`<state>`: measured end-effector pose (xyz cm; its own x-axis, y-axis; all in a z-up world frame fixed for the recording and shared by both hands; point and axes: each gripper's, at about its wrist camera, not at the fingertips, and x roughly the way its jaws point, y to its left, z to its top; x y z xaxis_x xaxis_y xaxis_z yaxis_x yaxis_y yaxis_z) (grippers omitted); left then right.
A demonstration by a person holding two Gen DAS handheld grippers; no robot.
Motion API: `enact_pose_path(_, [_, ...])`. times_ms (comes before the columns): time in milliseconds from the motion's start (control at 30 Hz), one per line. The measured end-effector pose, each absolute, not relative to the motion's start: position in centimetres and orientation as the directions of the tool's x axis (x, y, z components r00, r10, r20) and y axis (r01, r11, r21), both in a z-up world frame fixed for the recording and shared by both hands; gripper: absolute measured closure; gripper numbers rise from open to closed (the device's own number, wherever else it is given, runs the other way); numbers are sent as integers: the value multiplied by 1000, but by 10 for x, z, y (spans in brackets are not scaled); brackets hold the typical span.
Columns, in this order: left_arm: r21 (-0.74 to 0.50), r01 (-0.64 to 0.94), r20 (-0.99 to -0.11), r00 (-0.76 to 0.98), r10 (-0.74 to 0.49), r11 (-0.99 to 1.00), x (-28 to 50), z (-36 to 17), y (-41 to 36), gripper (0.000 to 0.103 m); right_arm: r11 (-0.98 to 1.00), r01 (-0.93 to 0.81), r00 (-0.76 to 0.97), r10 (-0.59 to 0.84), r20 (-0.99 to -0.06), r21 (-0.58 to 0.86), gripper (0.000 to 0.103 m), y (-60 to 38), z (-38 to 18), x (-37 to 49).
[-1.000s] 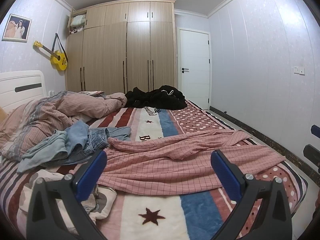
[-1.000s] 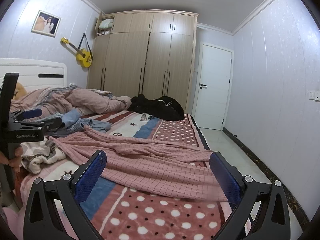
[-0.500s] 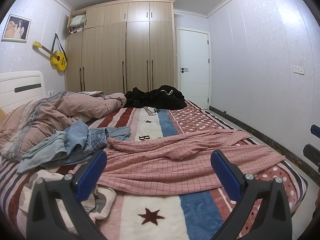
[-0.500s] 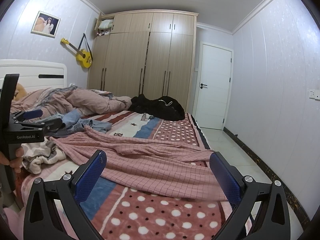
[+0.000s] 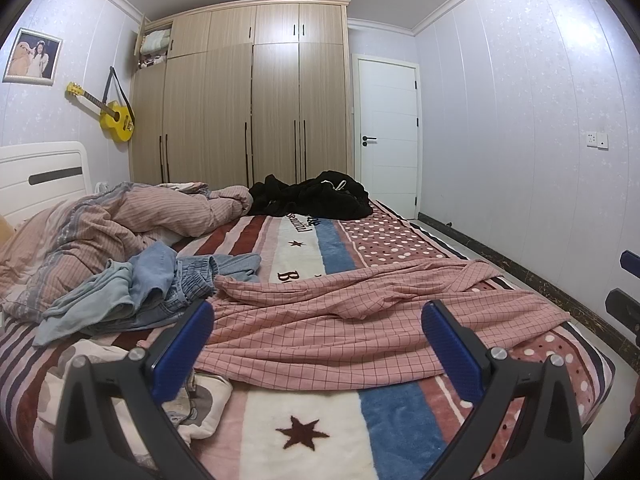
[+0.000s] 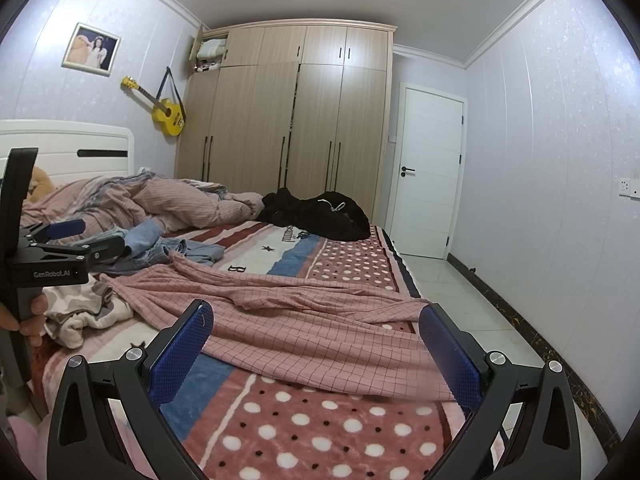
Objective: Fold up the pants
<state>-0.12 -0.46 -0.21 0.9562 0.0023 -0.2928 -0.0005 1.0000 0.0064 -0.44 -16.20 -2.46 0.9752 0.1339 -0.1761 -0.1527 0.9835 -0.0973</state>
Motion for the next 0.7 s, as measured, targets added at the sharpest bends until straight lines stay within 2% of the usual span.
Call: enact_pose_path(700, [4,-7,-316,949,8,1000,3,-7,-2,1,984,-158,973,141,-185,-83,0,-157,-30,-3])
